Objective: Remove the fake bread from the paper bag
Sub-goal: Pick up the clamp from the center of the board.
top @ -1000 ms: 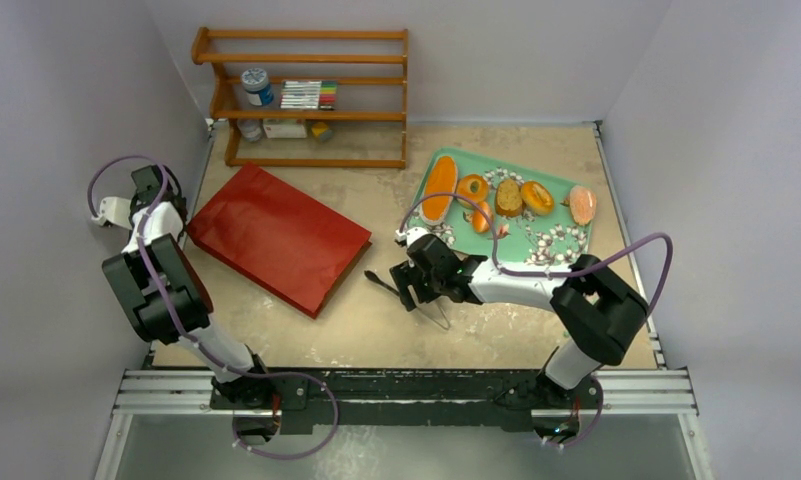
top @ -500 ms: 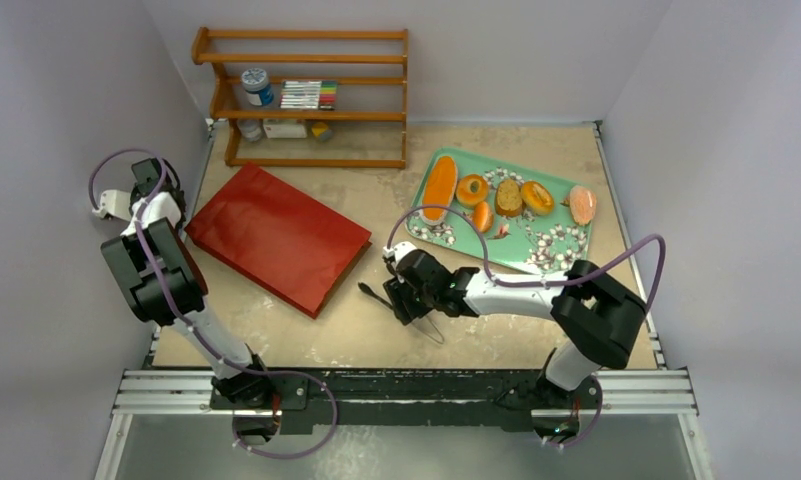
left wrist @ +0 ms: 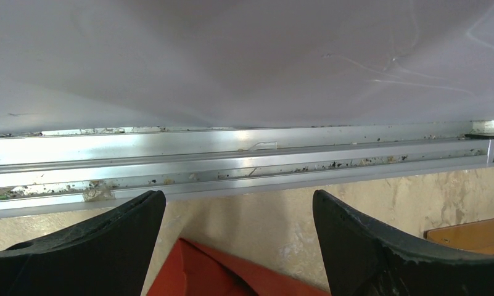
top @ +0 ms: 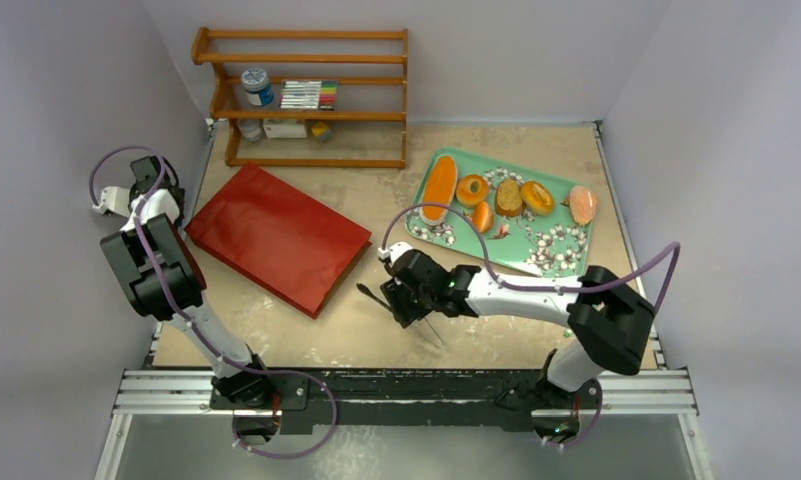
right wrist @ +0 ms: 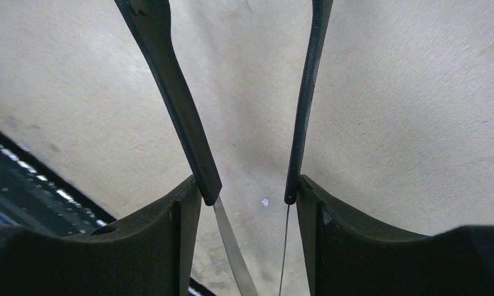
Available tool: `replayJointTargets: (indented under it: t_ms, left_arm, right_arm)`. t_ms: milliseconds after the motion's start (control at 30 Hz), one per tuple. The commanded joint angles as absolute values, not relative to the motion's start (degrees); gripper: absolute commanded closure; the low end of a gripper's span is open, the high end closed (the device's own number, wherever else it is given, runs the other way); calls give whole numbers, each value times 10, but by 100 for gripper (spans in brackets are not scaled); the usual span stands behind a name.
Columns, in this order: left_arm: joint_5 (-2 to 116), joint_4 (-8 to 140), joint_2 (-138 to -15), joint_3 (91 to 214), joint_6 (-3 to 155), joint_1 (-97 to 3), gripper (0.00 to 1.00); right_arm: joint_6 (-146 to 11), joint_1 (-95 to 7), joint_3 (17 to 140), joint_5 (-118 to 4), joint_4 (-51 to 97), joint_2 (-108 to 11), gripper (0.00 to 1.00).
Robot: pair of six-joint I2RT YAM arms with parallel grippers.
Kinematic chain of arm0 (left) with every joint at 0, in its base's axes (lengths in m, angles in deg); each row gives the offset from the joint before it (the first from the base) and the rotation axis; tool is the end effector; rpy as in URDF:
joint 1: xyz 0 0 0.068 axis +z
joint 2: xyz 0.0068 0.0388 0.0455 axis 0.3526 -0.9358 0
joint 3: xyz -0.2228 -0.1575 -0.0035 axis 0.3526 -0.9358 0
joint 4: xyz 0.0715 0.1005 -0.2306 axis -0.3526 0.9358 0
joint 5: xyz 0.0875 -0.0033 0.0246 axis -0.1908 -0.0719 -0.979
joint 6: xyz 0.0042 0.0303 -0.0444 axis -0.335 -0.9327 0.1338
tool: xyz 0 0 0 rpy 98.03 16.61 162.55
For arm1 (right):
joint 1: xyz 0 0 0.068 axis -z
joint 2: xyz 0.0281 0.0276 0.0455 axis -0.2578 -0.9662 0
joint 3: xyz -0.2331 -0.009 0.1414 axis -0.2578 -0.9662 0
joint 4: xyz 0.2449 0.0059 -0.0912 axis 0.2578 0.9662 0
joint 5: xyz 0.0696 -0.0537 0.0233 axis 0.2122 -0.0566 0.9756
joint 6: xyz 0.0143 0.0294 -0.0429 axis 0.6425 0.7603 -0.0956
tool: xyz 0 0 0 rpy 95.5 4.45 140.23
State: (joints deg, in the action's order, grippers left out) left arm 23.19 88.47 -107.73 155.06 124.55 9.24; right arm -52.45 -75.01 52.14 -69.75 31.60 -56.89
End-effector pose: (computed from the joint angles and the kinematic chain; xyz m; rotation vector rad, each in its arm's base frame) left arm 0.3391 0.2128 0.2004 -1.8204 1.5569 0.3182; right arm 0.1603 0.2715 0.1845 -0.7776 2.3670 0.5171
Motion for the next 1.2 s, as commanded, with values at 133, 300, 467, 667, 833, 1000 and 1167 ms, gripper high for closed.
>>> replayJointTargets:
  t_ms: [133, 300, 467, 667, 833, 1000, 1167]
  left_arm:
    - [259, 852, -1059, 1537, 1222, 109, 10]
    - [267, 850, -1045, 1525, 1225, 108, 10]
    - [266, 854, -1036, 1524, 1229, 103, 10]
    - [257, 855, -1029, 1525, 1235, 91, 9]
    - [251, 854, -1029, 1524, 1238, 78, 9]
    - [244, 853, -1031, 1528, 1241, 66, 9]
    - [238, 858, -1031, 1534, 1239, 61, 9]
  right_arm:
    - [-543, -757, 670, -724, 382, -542, 43]
    - [-565, -758, 758, -718, 392, -601, 43]
    - [-594, -758, 862, -717, 397, -694, 43]
    - [-617, -758, 966, -712, 398, -783, 43]
    - [-635, -760, 1027, -717, 391, -832, 43]
    - [-648, -760, 1082, -715, 406, -881, 43]
    - [-652, -763, 1113, -716, 403, -907, 43]
